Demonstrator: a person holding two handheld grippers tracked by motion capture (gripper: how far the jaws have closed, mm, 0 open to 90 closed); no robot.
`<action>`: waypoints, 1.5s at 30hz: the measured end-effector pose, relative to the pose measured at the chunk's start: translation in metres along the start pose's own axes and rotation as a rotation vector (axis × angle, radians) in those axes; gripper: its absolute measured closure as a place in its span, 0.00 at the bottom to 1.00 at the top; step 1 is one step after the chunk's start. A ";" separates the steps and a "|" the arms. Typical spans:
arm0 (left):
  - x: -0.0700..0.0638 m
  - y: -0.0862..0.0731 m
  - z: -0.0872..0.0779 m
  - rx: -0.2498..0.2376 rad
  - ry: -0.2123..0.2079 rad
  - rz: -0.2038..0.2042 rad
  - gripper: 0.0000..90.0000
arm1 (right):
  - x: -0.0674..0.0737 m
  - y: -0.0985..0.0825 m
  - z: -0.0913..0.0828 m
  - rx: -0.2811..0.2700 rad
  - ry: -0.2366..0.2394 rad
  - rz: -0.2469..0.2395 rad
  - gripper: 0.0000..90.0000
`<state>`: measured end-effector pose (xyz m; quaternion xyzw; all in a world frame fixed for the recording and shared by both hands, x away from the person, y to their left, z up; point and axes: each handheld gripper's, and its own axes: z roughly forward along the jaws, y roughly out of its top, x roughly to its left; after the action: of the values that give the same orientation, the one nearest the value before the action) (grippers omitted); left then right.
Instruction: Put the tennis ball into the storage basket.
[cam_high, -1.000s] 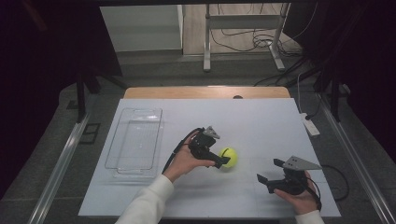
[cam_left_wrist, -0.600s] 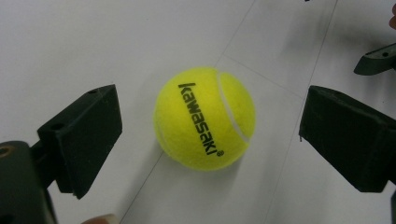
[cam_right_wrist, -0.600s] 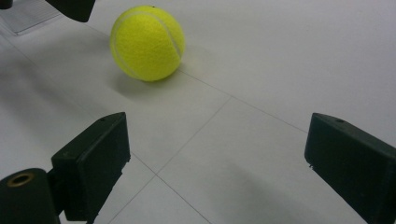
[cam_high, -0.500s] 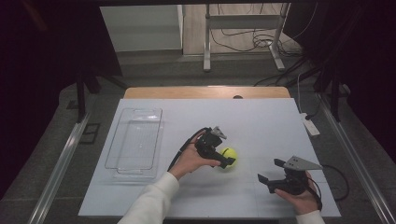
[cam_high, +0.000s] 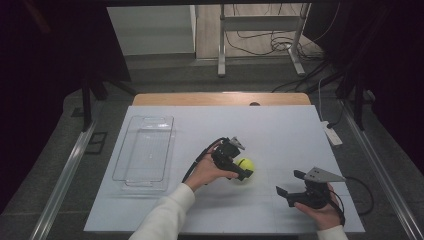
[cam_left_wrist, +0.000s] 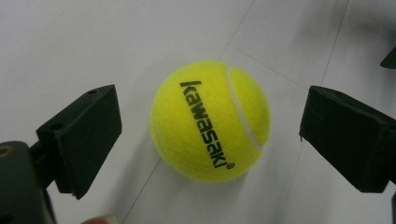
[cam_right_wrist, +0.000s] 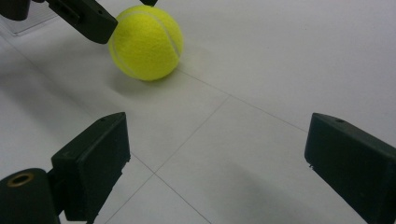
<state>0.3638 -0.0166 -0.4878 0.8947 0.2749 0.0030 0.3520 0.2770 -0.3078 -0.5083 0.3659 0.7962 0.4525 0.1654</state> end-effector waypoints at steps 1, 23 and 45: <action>0.000 0.000 0.001 0.004 -0.001 0.001 0.07 | 0.000 0.000 0.000 0.001 0.000 0.000 0.08; -0.002 -0.002 0.017 0.097 0.016 0.006 0.28 | -0.001 0.000 0.000 0.001 -0.006 0.001 0.08; -0.006 -0.001 0.008 0.072 0.049 0.014 0.29 | 0.000 -0.001 0.000 0.002 -0.006 0.001 0.08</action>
<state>0.3601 -0.0239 -0.4934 0.9085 0.2769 0.0173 0.3126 0.2767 -0.3084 -0.5085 0.3677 0.7961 0.4507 0.1673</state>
